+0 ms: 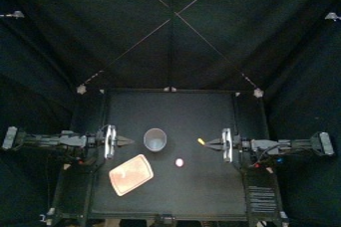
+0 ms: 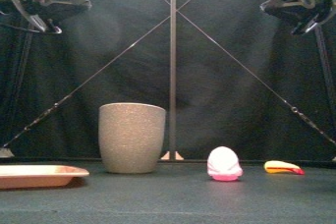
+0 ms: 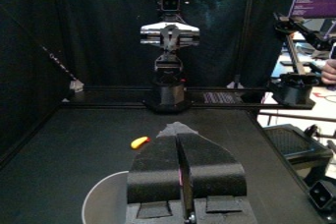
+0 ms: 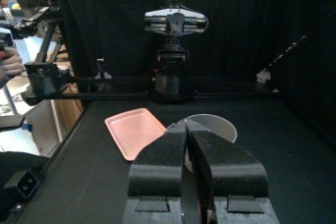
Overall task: Pick the shrimp then place it on the pink plate
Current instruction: Pick the shrimp
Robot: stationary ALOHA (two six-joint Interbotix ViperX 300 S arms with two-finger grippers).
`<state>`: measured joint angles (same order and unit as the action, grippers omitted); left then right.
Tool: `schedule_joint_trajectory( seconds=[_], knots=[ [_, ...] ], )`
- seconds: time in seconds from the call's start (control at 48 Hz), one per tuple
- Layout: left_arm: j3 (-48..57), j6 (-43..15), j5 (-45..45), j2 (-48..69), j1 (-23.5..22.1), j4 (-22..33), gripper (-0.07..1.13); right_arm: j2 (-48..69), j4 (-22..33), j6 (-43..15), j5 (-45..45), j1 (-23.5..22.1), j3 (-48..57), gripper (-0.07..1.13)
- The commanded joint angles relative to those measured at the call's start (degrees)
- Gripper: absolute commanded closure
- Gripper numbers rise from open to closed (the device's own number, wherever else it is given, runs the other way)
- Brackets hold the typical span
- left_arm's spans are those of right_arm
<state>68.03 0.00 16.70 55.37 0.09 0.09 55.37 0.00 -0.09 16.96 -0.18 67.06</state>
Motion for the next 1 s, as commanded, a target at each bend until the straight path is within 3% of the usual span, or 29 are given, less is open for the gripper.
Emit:
schedule_joint_trajectory(
  seconds=[0.021, 0.188, 0.375, 0.479, 0.562, 0.646, 0.771, 1.0],
  knots=[
    [-1.23, 0.00, -3.34, -0.79, 0.62, 0.35, 1.03, -1.76, -0.09, -0.35, -0.35, -0.62, 0.26, 1.02],
    [-2.11, -0.26, -6.68, -0.79, 1.32, 0.35, 1.04, -4.57, -2.72, -2.37, -3.43, -3.60, 0.35, 1.02],
    [-2.90, -0.26, -9.93, -0.79, 3.87, 0.44, 1.04, -8.17, -13.01, -6.86, -9.67, -10.37, 0.35, 0.98],
    [-2.81, -0.18, -10.11, -0.79, 4.48, 0.44, 1.04, -10.11, -15.64, -7.65, -16.17, -13.62, 0.35, 0.82],
    [-2.81, -0.26, -10.11, -0.79, 4.48, 0.44, 1.04, -11.60, -16.61, -7.82, -19.86, -14.94, 0.26, 0.63],
    [-2.72, -0.26, -10.11, -0.79, 4.48, 0.44, 1.04, -13.45, -18.46, -7.91, -21.18, -15.64, 0.26, 0.40],
    [-2.64, -0.26, -10.02, -0.79, 4.48, 0.35, 1.04, -16.88, -20.57, -7.82, -21.80, -16.26, 0.35, 0.18],
    [-2.46, -0.26, -9.76, -0.79, 4.48, 0.35, 1.04, -26.19, -20.74, -7.73, -22.94, -18.28, 0.18, 0.15]
  ],
)
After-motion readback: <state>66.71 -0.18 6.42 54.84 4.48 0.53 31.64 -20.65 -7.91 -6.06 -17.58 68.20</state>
